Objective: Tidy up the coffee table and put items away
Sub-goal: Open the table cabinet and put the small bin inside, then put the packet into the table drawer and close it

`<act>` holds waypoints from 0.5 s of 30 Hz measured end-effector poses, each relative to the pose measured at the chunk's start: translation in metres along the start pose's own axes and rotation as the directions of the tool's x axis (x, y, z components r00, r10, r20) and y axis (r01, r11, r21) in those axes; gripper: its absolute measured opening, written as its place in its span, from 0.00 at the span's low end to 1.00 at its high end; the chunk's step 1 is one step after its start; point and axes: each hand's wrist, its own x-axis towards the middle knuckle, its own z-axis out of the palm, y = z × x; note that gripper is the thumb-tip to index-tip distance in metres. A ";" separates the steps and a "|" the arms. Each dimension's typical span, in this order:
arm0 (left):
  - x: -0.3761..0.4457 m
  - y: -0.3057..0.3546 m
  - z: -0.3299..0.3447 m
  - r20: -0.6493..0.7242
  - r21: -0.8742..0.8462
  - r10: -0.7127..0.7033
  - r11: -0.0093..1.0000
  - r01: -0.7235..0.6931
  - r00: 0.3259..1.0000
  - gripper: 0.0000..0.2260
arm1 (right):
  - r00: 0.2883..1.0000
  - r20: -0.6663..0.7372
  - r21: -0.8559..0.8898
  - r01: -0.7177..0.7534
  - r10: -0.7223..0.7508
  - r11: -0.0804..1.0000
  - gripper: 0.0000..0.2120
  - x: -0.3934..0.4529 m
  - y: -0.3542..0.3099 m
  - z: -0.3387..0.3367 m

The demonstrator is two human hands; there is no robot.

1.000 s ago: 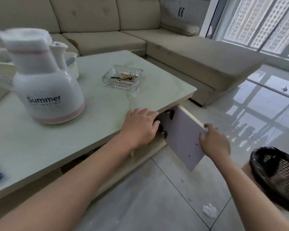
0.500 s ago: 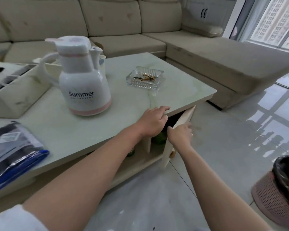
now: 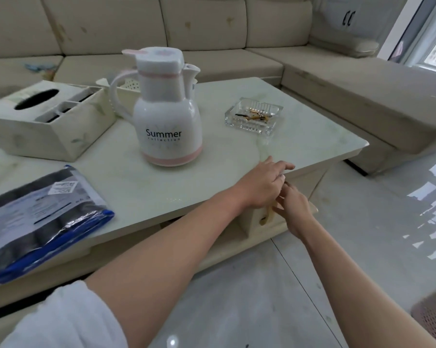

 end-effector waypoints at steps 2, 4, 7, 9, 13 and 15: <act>-0.002 0.000 -0.001 -0.022 -0.003 0.002 1.000 -0.002 1.000 0.18 | 0.995 0.094 -0.042 -0.016 0.020 0.999 0.18 -0.005 0.003 -0.002; -0.010 0.007 -0.002 -0.023 -0.006 0.017 1.000 -0.017 1.000 0.17 | 0.996 0.092 -0.147 0.028 -0.014 0.989 0.21 -0.013 0.005 -0.003; -0.038 0.016 -0.012 -0.039 0.057 0.084 0.995 -0.082 0.996 0.16 | 0.942 -0.105 -0.217 0.292 -0.320 0.931 0.10 -0.036 -0.010 0.009; -0.065 0.014 -0.032 -0.155 0.101 0.150 0.986 -0.135 0.976 0.14 | 0.876 -0.080 -0.239 0.446 -0.475 0.862 0.10 -0.058 -0.034 0.034; -0.134 0.002 -0.093 -0.404 0.098 0.052 0.995 -0.013 0.913 0.11 | 0.868 0.074 -0.076 0.496 -0.491 0.865 0.06 -0.094 -0.073 0.100; -0.162 -0.009 -0.117 -0.481 0.100 -0.048 0.989 0.109 0.875 0.11 | 0.860 0.243 -0.105 0.484 -0.449 0.869 0.06 -0.108 -0.084 0.136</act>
